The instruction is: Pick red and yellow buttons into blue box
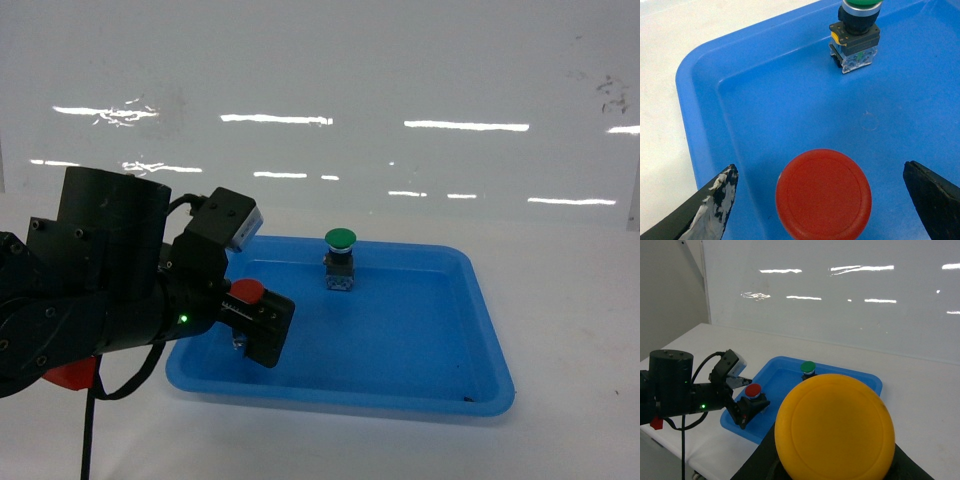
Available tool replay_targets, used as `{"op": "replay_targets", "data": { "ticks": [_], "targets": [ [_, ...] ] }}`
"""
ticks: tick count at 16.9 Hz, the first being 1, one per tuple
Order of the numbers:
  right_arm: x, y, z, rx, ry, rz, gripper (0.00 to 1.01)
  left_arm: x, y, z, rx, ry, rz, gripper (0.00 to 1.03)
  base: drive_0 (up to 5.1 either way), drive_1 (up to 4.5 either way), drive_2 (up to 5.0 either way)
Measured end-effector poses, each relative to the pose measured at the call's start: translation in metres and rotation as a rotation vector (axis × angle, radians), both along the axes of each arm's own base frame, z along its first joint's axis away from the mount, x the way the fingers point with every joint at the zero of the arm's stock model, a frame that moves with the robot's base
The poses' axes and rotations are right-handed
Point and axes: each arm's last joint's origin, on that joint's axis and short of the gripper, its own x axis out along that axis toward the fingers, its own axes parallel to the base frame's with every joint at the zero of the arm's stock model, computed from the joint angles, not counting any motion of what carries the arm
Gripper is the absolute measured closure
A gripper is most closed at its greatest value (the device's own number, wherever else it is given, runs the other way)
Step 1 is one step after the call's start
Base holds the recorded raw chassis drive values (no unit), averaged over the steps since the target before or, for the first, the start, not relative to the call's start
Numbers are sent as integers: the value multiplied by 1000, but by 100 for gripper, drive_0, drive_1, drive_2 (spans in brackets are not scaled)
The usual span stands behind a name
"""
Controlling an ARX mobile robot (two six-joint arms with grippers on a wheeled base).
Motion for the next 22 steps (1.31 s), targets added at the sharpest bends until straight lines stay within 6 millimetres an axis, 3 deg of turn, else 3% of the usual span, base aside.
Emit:
{"op": "replay_targets", "data": {
  "ticks": [15,18,22],
  "targets": [
    [0,0,0,0,0,0,75,9,7,-16,61,49,39,5,0,0,0],
    [0,0,0,0,0,0,75,9,7,-16,62,49,38,30,0,0,0],
    [0,0,0,0,0,0,75,9,7,-16,62,49,39,71,0,0,0]
  ]
}}
